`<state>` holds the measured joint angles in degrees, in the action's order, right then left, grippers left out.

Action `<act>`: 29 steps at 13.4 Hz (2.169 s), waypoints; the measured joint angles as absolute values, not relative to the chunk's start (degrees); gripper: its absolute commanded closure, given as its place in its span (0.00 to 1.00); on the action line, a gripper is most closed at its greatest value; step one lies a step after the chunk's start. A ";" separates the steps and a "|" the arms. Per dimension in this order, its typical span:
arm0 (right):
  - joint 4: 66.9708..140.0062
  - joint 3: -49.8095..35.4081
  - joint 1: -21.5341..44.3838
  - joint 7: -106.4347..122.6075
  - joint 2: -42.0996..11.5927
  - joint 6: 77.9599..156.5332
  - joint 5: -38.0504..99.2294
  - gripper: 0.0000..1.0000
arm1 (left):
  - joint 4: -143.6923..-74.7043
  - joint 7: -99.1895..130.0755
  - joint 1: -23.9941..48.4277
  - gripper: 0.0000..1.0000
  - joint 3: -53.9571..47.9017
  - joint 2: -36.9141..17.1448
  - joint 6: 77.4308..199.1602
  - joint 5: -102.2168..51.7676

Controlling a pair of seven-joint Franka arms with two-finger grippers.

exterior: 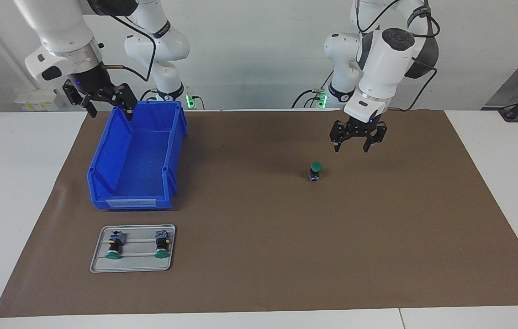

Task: Place and press button with both arms
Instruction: 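Press down on the button top with the closed left gripper, then lift the left gripper up off the green button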

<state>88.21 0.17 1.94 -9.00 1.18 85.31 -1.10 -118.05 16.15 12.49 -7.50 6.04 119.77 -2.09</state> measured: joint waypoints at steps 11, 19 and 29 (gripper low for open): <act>88.21 0.17 1.94 -9.00 1.18 85.31 -1.10 0.00 | -123.19 17.92 16.71 1.00 -7.54 2.28 124.17 -2.08; 88.21 0.17 1.94 -9.00 1.18 85.31 -1.10 0.00 | -126.02 17.91 17.77 1.00 -7.58 1.42 128.95 -2.06; 88.21 0.17 1.94 -9.00 1.18 85.31 -1.10 0.00 | -127.46 17.91 19.23 1.00 -7.61 -0.93 131.94 -2.05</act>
<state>88.21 0.17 1.94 -9.00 1.18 85.31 -1.10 -127.46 17.91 19.23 -7.61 -0.93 131.94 -2.05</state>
